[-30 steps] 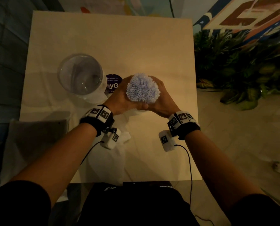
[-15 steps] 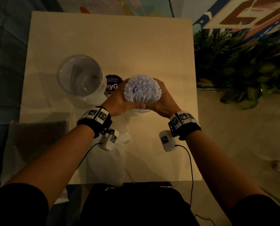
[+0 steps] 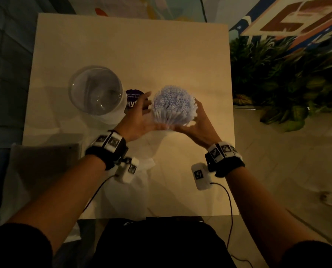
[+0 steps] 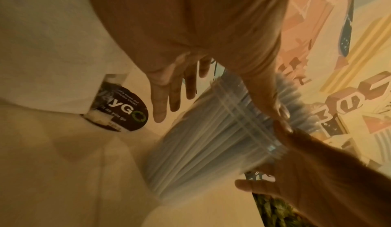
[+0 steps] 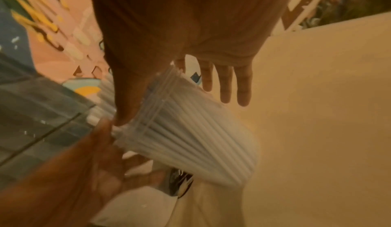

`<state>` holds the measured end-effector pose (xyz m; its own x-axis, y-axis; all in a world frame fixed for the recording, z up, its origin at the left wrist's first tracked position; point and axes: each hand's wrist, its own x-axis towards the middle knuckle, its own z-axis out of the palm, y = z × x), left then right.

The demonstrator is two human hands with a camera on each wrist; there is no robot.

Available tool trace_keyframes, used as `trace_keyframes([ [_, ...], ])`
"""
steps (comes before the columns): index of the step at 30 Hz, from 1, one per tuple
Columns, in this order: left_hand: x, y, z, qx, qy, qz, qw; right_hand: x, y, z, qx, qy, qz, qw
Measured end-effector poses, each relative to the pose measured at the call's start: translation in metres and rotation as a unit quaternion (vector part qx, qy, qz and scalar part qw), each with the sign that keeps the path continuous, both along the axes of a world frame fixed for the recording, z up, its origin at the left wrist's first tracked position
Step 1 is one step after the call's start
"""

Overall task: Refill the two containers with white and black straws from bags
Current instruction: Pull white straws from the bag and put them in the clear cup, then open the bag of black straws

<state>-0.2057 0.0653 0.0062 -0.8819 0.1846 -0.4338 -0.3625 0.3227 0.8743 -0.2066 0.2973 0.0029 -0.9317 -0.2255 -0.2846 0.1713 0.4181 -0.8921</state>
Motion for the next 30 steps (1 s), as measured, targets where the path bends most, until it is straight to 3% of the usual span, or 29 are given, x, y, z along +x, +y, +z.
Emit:
trace_keyframes([
  [3, 0.051, -0.02, 0.008, -0.002, -0.005, 0.045, 0.999, 0.031, 0.008, -0.001, -0.006, -0.094, -0.06, 0.994],
  [5, 0.094, -0.036, 0.015, -0.058, 0.024, 0.091, 0.994, 0.051, 0.01, 0.0, 0.028, -0.138, -0.088, 0.986],
  [8, 0.156, -0.071, 0.012, -0.147, 0.042, 0.178, 0.972, 0.079, 0.008, -0.005, 0.124, -0.148, -0.058, 0.979],
  [10, 0.189, -0.102, 0.003, -0.185, 0.028, 0.23, 0.955, 0.097, -0.001, -0.009, 0.153, -0.108, 0.015, 0.982],
  [13, 0.225, -0.151, -0.009, -0.301, 0.027, 0.276, 0.912, 0.12, -0.035, -0.004, 0.143, 0.075, 0.132, 0.978],
  [15, 0.241, -0.179, -0.016, -0.366, 0.009, 0.313, 0.876, 0.13, -0.073, 0.0, 0.172, 0.167, 0.251, 0.938],
  [18, 0.26, -0.208, -0.026, -0.435, -0.06, 0.335, 0.833, 0.147, -0.131, -0.013, 0.276, 0.219, 0.454, 0.818],
  [20, 0.269, -0.218, -0.029, -0.438, -0.088, 0.338, 0.828, 0.155, -0.15, -0.039, 0.334, 0.203, 0.524, 0.757],
  [21, 0.274, -0.222, -0.031, -0.428, -0.1, 0.343, 0.83, 0.157, -0.153, -0.053, 0.354, 0.193, 0.536, 0.742],
  [24, 0.282, -0.232, -0.035, -0.413, -0.116, 0.338, 0.838, 0.158, -0.144, -0.078, 0.382, 0.159, 0.531, 0.74],
  [30, 0.271, -0.227, -0.037, -0.421, -0.166, 0.249, 0.856, 0.161, -0.082, -0.085, 0.414, 0.123, 0.467, 0.772],
])
